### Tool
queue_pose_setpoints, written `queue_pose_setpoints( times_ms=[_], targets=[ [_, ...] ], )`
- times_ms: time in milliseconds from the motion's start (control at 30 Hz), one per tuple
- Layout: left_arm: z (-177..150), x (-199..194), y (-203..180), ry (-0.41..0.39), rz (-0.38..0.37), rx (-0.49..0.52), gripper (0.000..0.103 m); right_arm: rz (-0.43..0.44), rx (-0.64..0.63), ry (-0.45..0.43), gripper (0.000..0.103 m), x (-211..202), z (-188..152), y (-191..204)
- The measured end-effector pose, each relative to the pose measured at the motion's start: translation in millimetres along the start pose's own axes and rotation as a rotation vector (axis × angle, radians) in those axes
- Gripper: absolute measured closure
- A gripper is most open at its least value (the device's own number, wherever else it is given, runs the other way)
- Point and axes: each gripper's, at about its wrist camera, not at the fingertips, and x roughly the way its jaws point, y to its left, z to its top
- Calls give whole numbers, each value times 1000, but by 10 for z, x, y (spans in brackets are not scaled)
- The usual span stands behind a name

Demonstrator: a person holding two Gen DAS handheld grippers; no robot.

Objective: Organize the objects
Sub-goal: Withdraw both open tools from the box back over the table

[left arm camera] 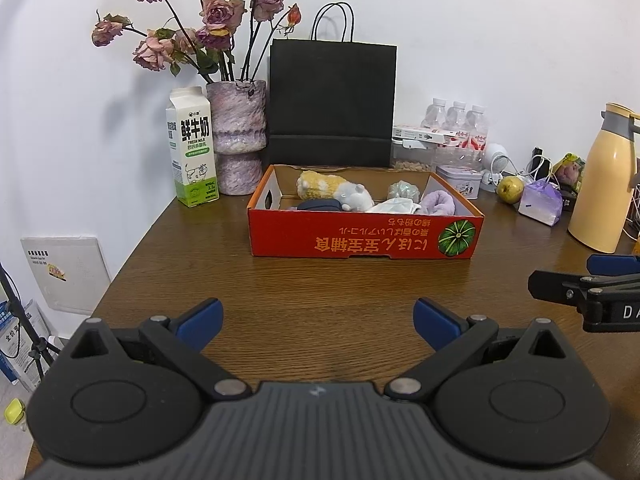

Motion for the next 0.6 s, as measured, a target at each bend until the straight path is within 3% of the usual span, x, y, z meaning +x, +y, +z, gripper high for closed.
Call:
queue_pose_setpoints(
  times_ms=[600],
  targets=[
    [14, -50, -36, -9, -24, 7, 0, 0, -1, 1, 0, -21, -21, -1]
  ],
)
